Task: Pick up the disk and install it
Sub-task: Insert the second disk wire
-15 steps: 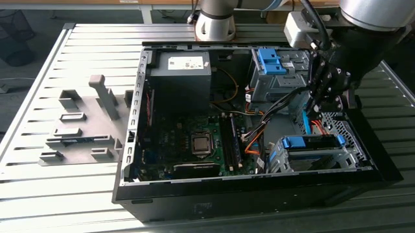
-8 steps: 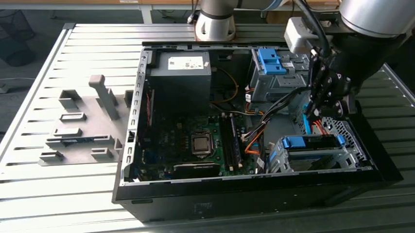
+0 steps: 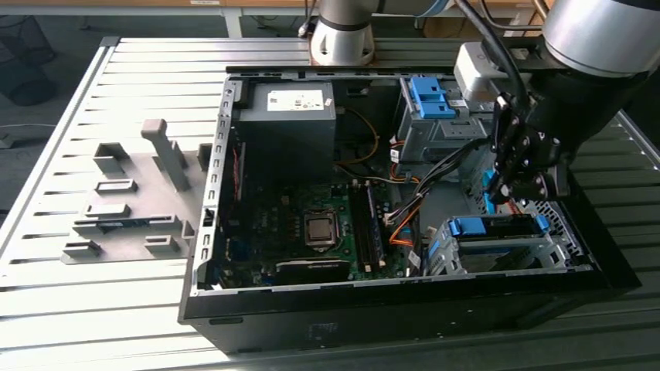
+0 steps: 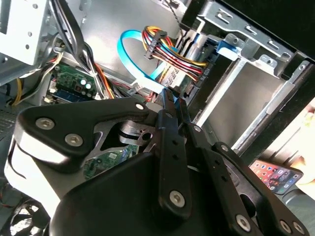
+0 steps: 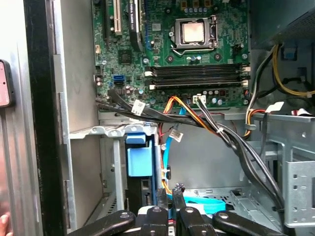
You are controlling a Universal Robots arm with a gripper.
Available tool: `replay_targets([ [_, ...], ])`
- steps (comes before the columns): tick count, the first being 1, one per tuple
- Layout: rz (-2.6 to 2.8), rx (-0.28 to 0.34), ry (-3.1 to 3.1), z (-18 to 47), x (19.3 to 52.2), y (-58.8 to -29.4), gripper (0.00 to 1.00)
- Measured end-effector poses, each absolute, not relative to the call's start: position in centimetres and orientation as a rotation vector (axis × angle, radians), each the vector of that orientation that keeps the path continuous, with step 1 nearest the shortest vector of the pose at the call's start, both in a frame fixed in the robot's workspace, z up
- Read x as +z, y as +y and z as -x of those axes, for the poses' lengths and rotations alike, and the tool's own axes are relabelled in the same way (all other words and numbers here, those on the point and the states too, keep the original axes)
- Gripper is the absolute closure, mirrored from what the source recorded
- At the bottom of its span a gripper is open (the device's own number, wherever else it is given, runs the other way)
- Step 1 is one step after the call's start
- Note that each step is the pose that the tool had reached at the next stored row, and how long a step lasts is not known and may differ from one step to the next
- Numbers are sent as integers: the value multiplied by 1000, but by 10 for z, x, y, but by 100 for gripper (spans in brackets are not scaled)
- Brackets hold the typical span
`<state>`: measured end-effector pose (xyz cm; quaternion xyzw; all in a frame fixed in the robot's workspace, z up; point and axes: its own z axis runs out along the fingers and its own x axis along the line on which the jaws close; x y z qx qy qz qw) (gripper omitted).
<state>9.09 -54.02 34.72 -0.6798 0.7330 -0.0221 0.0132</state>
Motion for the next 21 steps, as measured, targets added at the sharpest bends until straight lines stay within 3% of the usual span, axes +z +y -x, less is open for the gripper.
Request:
replay_targets([
  [21,2107,-78,2285,-91,342,-552,84],
])
